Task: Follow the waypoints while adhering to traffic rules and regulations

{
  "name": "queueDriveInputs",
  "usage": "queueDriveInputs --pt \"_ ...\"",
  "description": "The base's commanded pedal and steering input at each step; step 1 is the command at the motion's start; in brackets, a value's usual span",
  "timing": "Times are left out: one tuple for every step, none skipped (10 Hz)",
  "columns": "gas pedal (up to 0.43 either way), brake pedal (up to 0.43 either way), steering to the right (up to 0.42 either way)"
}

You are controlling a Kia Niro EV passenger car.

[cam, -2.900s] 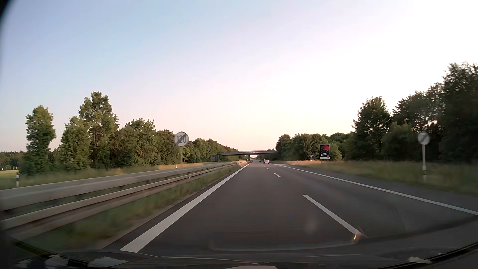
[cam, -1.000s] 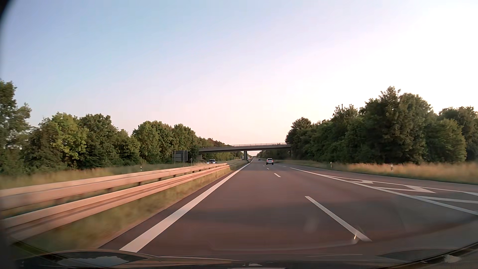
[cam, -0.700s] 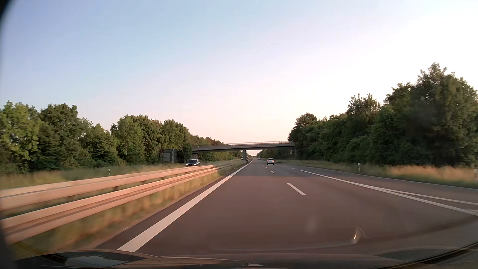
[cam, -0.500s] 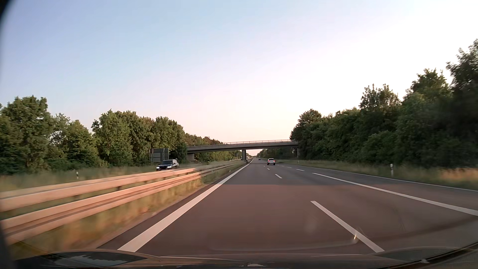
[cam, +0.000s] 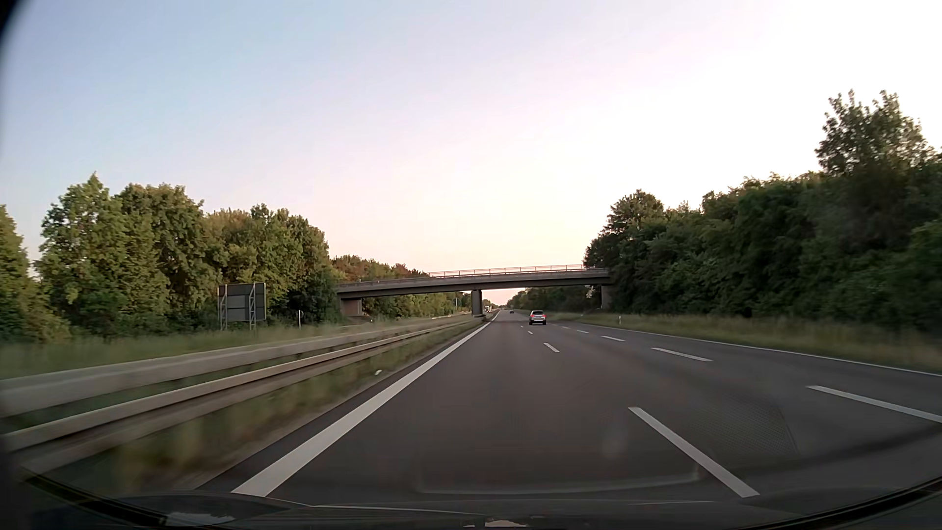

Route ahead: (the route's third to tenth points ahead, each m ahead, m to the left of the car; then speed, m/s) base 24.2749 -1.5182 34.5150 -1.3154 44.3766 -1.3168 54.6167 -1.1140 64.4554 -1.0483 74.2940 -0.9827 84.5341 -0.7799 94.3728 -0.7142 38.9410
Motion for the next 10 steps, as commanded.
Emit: queueDriveInputs --pt "0.52 0.018 -0.002" --pt "0.52 0.018 -0.003" --pt "0.52 0.018 -0.003" --pt "0.52 0.018 -0.003" --pt "0.52 0.018 -0.003" --pt "0.52 0.018 -0.002" --pt "0.52 0.018 -0.002" --pt "0.52 0.018 0.0" --pt "0.52 0.018 0.001" --pt "0.52 0.018 0.0"
